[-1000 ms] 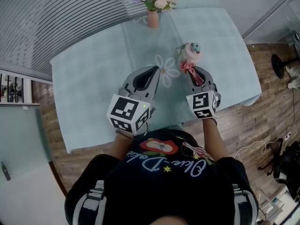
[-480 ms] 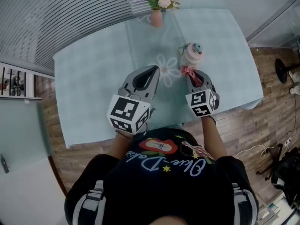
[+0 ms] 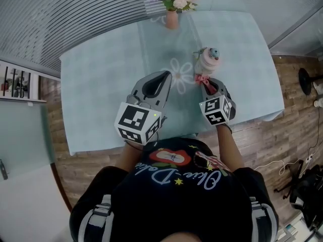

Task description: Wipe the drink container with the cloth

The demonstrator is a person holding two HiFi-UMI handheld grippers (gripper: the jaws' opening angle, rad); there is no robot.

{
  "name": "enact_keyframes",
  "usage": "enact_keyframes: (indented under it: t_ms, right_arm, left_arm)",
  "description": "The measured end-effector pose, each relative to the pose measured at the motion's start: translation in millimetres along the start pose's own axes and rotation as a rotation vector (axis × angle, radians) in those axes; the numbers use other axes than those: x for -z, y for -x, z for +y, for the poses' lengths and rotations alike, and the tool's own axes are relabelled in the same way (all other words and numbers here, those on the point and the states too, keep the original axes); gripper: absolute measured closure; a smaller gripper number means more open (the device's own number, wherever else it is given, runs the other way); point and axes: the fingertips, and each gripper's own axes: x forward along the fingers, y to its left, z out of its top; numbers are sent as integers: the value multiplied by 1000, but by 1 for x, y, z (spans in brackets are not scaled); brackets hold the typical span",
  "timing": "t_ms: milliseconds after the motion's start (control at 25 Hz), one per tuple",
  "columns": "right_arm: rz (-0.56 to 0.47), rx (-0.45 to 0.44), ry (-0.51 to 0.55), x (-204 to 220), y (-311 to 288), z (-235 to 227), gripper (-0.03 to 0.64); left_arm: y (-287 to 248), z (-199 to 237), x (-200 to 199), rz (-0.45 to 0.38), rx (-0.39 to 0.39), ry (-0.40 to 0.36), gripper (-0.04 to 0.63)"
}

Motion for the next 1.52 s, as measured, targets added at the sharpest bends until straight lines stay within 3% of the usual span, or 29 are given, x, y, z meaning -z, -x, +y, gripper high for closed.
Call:
enact_keyframes:
  t_ms: [360, 560, 1040, 1520]
  right_arm:
    - [-37, -27, 16, -3, 7, 2, 557]
    - [-174, -8, -1, -23, 35, -7, 555]
    - [-484, 80, -197, -64, 100, -71, 556]
    - [-451, -13, -216, -60, 71, -76, 555]
  left_arm:
    - [-6, -9, -2, 4, -3, -8, 591]
    - [-14, -18, -3, 6, 9, -16, 591]
    - [-33, -38, -7, -2, 8, -26, 591]
    - [-31, -43, -5, -20, -66, 1, 591]
